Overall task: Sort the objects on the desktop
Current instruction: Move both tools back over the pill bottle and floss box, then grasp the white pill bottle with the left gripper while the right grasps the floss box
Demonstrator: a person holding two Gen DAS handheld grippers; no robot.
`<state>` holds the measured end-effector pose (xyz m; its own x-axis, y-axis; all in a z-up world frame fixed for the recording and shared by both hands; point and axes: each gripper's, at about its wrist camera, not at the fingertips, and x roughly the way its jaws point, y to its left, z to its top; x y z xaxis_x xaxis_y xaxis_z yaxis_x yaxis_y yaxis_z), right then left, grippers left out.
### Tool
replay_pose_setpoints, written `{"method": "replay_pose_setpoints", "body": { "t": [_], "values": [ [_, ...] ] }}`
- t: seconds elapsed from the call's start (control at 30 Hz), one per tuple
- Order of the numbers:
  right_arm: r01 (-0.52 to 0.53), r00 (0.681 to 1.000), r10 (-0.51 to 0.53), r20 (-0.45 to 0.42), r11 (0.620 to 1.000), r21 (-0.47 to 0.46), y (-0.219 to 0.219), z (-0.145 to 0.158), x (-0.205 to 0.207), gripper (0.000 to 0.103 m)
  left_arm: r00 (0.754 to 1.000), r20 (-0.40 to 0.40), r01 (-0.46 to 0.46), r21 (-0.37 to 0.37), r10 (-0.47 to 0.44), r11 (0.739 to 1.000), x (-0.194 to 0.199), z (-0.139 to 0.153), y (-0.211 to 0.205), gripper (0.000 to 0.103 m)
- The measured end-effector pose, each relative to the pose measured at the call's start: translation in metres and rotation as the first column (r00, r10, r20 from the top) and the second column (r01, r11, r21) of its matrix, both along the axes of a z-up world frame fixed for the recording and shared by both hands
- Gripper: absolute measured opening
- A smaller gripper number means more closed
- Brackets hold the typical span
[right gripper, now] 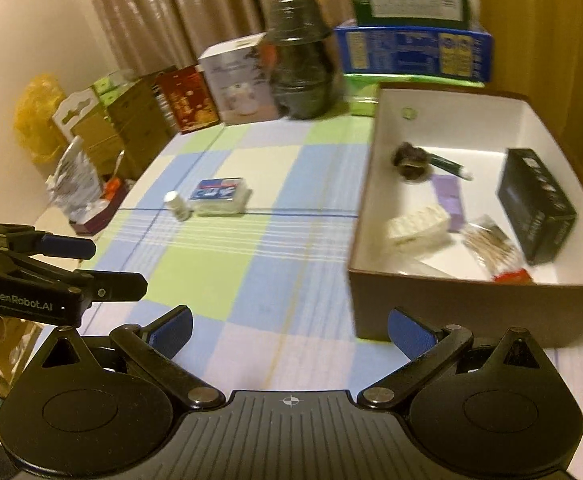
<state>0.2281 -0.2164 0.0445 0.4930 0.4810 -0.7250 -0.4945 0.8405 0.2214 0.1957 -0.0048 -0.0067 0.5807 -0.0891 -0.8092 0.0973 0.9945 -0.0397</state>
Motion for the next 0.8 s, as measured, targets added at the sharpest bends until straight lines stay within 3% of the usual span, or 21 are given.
{"method": "replay_pose_setpoints", "body": {
  "t": [0.4, 0.8],
  "values": [
    [-0.12, 0.991, 0.119, 0.066, 0.993, 0.019, 0.075, -0.008, 0.009, 0.101, 0.991, 0.041, -0.133, 0.048, 0.131, 0.99, -0.004, -0.004, 0.064, 0.09],
    [-0.068, 0.993, 0.067, 0.099, 0.998, 0.014, 0.129, -0.03, 0.05, 0.101, 0.982, 0.071, -0.18, 0.091, 0.174, 0.979, 0.03, -0.028, 0.107, 0.085]
  ]
}}
